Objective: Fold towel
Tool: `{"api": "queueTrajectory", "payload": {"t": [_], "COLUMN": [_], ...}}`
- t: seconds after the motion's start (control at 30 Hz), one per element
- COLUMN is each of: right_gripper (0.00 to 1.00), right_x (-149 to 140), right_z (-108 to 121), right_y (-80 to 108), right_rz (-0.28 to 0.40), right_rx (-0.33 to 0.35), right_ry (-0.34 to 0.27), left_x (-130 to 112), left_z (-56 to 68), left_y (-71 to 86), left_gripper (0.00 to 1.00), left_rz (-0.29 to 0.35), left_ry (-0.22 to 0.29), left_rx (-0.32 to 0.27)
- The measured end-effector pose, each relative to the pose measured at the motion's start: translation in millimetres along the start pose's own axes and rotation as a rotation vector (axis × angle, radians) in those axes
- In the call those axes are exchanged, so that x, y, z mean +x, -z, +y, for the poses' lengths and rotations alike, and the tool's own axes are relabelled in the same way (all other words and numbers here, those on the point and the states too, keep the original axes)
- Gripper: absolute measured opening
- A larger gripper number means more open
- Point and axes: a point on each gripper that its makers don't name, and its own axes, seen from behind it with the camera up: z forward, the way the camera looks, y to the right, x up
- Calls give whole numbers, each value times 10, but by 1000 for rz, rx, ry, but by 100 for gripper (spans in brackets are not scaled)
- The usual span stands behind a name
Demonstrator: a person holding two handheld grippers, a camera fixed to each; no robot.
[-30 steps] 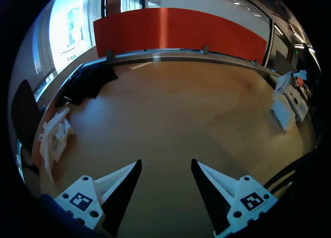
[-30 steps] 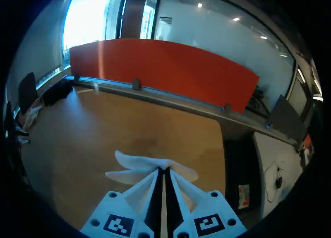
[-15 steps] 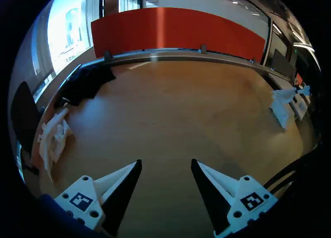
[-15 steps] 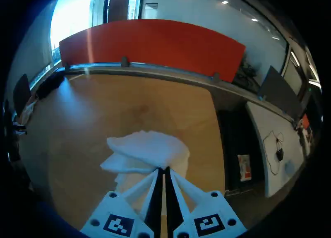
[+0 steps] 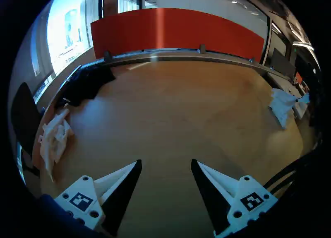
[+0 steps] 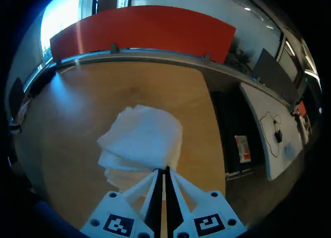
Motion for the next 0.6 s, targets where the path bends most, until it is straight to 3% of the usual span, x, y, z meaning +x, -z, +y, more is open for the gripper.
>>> {"api": "queueTrajectory", "payload": {"t": [0.6], "right_gripper": [5], "right_x": [-261], "right_z": [172], "right_y": [-122], "right_rz": [-57], "right_rx": [-67], "right_ry": [-51], "left_x": [-65], "left_z": [-52], "left_y": [40], "left_gripper": [88], "left_rz": [-5], "left_ry": [-3], "left_rx": [8]}}
